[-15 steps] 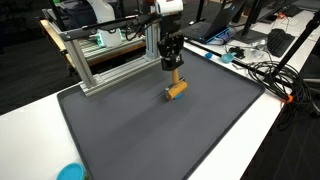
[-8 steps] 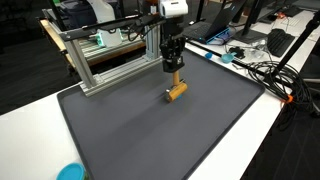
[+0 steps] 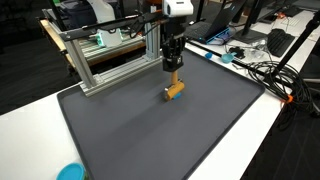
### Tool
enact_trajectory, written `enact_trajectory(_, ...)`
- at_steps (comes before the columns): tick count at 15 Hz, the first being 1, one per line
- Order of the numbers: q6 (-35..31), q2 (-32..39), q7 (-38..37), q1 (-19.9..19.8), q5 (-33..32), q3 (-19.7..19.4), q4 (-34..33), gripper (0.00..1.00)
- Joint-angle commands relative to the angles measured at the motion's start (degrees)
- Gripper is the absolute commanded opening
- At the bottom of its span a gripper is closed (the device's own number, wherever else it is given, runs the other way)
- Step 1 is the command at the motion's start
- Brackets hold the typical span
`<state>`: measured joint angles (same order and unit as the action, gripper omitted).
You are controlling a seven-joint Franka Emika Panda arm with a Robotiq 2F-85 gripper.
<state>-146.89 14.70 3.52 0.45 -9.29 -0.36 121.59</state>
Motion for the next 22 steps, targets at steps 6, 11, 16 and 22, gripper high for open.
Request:
enact_trajectory(6, 5.64, 3.68, -0.91, 0.18, -0.72, -0.81, 0.35, 0.22)
enact_trajectory(11, 6.05, 3.83, -0.63, -0.05, -0.43, -0.80, 0.49, 0.22)
enact_trajectory(16, 6.80, 3.91, -0.60, -0.08, -0.38, -0.81, 0.35, 0.22)
enact_trajectory(22, 7.58, 3.92, 0.10, -0.28, -0.10, -0.66, 0.40, 0.22)
